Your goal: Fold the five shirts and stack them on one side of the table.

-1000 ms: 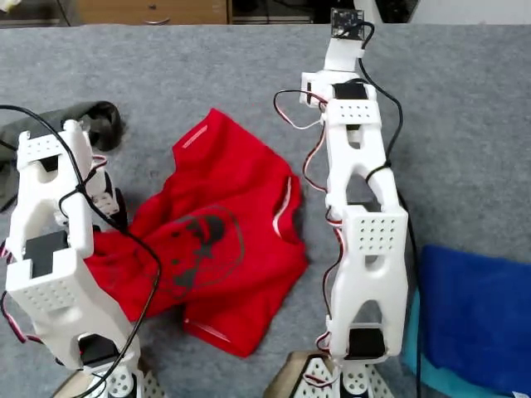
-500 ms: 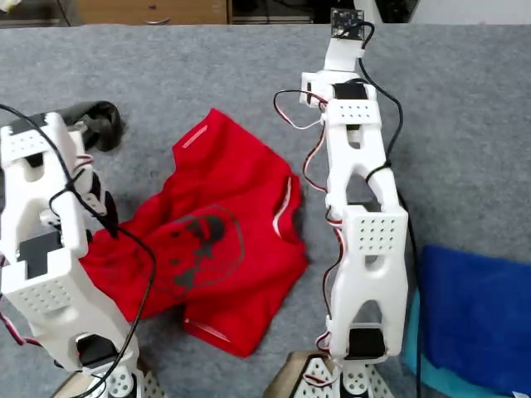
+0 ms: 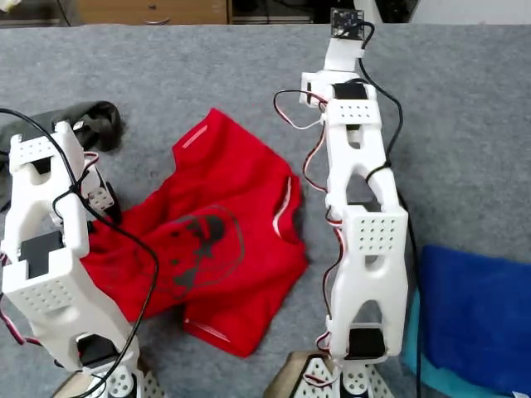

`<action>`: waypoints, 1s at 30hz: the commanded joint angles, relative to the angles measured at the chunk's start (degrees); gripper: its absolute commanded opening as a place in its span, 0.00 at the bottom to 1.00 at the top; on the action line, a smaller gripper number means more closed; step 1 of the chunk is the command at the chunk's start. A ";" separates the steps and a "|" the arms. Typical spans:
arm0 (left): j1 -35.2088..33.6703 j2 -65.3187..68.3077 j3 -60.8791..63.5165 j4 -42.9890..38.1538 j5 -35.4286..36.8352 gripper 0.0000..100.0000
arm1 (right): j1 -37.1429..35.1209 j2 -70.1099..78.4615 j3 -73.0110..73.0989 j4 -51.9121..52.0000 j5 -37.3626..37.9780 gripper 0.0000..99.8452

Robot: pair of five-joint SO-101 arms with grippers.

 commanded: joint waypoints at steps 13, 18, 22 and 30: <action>-4.04 -0.92 -13.80 10.29 0.88 0.17 | -1.01 -0.31 -3.03 -0.88 0.44 0.03; -3.69 -0.40 -17.32 11.69 6.77 0.17 | -1.01 -0.31 -3.03 -0.88 0.44 0.03; -3.69 1.45 -14.15 8.44 12.66 0.17 | -1.01 -0.31 -3.03 -0.88 0.44 0.03; -2.46 13.67 -9.85 5.80 16.97 0.17 | -1.01 -0.31 -3.03 -0.88 0.44 0.03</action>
